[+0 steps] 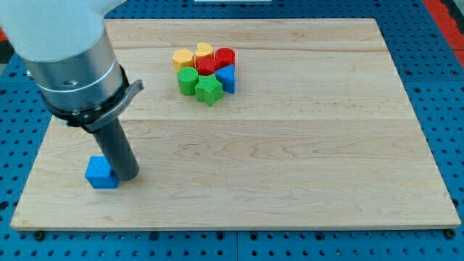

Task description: Point at the red circle

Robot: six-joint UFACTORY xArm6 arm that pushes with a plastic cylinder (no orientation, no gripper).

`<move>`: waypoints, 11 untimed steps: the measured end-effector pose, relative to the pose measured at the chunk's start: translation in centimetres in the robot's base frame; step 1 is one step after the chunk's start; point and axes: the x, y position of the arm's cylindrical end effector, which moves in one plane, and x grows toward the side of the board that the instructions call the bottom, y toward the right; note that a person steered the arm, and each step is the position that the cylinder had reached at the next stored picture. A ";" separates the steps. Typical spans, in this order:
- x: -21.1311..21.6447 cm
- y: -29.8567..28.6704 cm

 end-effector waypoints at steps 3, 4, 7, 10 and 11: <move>-5.4 16.6; -9.1 21.3; -25.3 24.7; -25.6 18.9; -22.7 18.1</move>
